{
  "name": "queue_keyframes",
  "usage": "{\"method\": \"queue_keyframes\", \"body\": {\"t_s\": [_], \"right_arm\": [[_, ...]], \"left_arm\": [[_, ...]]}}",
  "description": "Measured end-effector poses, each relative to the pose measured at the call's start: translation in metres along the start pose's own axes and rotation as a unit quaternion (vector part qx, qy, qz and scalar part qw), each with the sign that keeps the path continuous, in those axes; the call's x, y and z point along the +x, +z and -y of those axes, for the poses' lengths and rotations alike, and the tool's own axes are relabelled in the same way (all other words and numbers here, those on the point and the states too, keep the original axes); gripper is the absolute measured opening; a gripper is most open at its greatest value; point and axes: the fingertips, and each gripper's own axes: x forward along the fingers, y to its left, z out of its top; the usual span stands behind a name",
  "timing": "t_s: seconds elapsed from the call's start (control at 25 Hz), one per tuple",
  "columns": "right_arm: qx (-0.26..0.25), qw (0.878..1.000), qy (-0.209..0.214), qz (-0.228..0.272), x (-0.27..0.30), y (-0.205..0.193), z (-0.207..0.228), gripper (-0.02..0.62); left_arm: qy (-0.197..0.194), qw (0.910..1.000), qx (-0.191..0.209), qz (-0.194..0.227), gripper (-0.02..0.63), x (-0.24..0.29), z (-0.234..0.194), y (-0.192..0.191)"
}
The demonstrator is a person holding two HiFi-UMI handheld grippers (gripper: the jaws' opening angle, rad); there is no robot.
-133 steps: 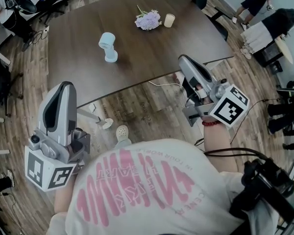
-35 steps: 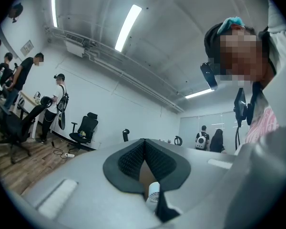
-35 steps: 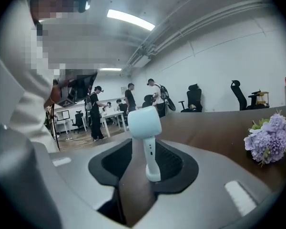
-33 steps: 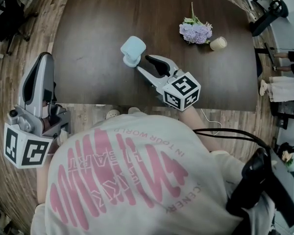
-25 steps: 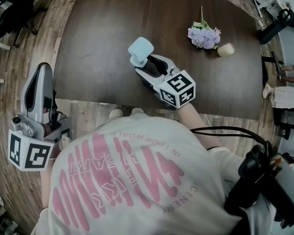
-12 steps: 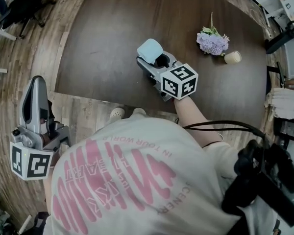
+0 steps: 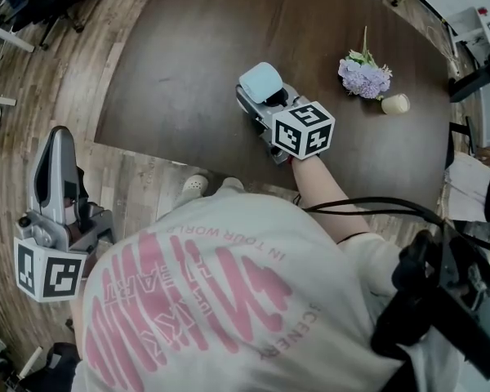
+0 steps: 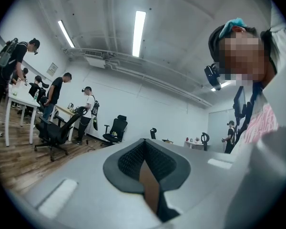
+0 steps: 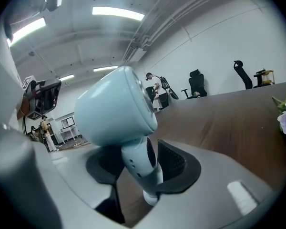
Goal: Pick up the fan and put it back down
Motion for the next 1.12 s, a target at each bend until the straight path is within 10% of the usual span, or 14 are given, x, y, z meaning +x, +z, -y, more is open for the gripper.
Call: {"method": "queue_keyframes", "body": {"t_s": [1.12], "right_arm": [[-0.058, 0.998, -0.007, -0.007, -0.013, 0.005, -0.002, 0.144]], "left_arm": [[-0.006, 0.9999, -0.012, -0.001, 0.014, 0.003, 0.0, -0.009]]}}
